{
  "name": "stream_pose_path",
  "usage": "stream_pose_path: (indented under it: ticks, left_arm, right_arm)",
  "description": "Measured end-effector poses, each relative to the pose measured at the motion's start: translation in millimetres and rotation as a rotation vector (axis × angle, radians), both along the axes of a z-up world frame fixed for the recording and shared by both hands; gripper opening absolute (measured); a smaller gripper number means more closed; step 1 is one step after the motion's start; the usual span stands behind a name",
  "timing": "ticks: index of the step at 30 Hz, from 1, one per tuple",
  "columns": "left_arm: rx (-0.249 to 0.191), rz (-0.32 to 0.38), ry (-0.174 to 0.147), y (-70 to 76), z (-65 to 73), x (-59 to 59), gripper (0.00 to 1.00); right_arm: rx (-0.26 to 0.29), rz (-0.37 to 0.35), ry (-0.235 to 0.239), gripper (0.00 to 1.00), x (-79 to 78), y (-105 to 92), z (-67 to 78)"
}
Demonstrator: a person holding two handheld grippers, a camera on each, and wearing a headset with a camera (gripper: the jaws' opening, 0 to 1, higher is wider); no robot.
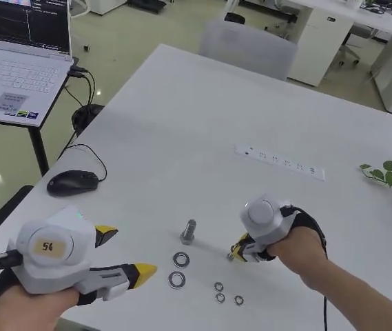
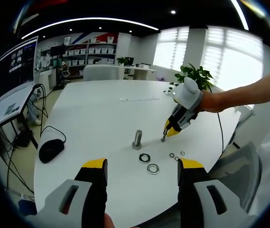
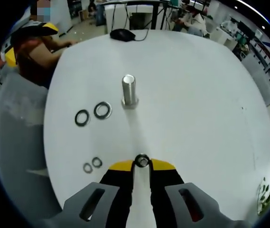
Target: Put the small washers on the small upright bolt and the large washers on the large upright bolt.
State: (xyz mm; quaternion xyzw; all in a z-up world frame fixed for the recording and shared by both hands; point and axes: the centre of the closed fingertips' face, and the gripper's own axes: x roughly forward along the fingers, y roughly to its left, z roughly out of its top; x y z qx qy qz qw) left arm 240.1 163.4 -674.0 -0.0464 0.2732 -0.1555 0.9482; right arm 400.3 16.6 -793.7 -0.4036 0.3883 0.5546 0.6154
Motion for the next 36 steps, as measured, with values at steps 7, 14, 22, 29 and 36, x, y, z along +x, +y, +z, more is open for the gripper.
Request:
stream_pose_path:
  ticks: [7, 14, 22, 29, 36]
  left_arm:
    - [0.001, -0.001, 0.002, -0.2, -0.1, -0.4, 0.59]
    - [0.001, -0.01, 0.009, -4.5, -1.1, -1.4, 0.59]
    - [0.007, -0.017, 0.004, -5.4, 1.9, 1.2, 0.59]
    - [0.011, -0.027, 0.001, -7.5, 2.8, 2.9, 0.59]
    - [0.014, -0.046, 0.001, -13.2, 2.4, 2.1, 0.59]
  right_arm:
    - [-0.018, -0.013, 0.014, 0.13, -1.8, -0.4, -13.2]
    - [-0.035, -0.019, 0.029, 0.13, -4.4, -3.1, -24.6]
    - [-0.021, -0.034, 0.058, 0.19, -8.2, -3.7, -25.6]
    - [0.022, -0.067, 0.055, 0.26, -7.5, -9.2, -13.9]
    - [0.081, -0.147, 0.047, 0.36, -7.0, -25.3, 0.6]
